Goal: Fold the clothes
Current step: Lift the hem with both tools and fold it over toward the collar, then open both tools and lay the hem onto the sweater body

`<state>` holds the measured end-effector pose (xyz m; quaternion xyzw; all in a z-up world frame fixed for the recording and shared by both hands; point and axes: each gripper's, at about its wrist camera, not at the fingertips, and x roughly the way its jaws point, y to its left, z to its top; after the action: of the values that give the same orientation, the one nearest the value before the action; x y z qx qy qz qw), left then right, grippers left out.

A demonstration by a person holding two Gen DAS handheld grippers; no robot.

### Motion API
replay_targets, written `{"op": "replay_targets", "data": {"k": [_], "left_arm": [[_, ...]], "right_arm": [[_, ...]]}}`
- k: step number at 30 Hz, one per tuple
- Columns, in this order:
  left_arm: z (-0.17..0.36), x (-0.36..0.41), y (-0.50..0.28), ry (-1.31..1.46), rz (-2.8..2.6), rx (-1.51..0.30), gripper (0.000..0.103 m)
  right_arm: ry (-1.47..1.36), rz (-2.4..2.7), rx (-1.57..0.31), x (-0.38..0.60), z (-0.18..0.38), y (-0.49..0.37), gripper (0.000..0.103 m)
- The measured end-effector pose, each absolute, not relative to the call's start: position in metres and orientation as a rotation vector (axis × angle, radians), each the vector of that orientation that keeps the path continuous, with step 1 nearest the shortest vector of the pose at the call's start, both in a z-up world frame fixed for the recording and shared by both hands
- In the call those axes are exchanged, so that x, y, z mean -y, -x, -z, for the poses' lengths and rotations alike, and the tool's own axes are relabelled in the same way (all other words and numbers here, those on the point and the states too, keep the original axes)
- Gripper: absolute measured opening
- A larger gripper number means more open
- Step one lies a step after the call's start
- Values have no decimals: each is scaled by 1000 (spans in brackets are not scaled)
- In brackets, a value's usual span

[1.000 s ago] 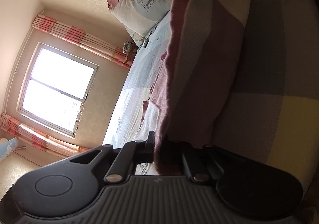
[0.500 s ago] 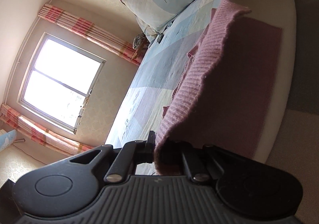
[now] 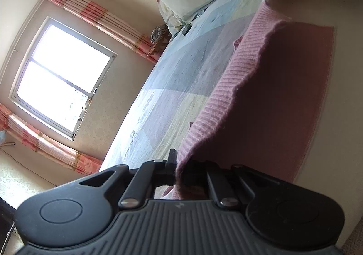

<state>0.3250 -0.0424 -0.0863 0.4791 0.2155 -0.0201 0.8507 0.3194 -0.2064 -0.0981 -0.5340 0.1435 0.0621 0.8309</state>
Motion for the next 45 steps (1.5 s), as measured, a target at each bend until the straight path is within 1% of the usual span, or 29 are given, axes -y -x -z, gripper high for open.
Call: {"op": "replay_targets", "data": {"k": [6,8,11,12,13,14,15,16,17,18,19,22,23,27,29,33,35,38,40,45], "left_arm": [[104,34,-345,-978,64,-492,4],[110,32,-348,-973,64,-505,15],[110,27,-346,-936,62,-522,15],[106,25,-342,-917,69,-526,15],[102,23,-337,-902,77,-525,15],[96,21,-331,-887,81,-522,17],[89,18,-326,-872,85,-519,20],[83,15,-321,-857,89,-516,29],[77,12,-313,-849,94,-514,36],[73,9,-304,-846,96,-505,39],[69,6,-296,-842,98,-502,40],[56,2,-276,-795,141,-510,40],[52,1,-270,-776,160,-513,43],[49,2,-271,-631,272,-598,46],[53,7,-275,-616,307,-623,46],[63,6,-287,-520,380,-736,46],[63,0,-299,-497,365,-742,47],[58,-9,-320,-470,308,-730,51],[52,-17,-334,-468,241,-709,51],[40,-24,-348,-458,117,-684,49]], "right_arm": [[1121,-148,-349,201,116,-353,9],[1126,-156,-366,200,125,-360,9],[1113,-151,-362,200,131,-359,9],[1104,-144,-356,200,129,-357,12],[1095,-137,-351,201,126,-354,22],[1085,-135,-344,202,123,-350,29],[1075,-139,-335,204,118,-346,45],[1065,-147,-325,207,112,-341,56],[1055,-156,-319,211,106,-336,59],[1043,-163,-319,215,100,-333,61],[1029,-174,-322,219,95,-327,61],[981,-229,-356,232,83,-315,61],[968,-244,-372,235,81,-313,61],[918,-258,-424,238,80,-306,60],[855,-243,-440,238,78,-302,60],[653,-228,-498,239,79,-290,61],[631,-235,-531,237,79,-292,61],[633,-221,-530,228,83,-285,62],[606,-238,-532,226,83,-282,64],[616,-252,-530,229,87,-278,65]]}}
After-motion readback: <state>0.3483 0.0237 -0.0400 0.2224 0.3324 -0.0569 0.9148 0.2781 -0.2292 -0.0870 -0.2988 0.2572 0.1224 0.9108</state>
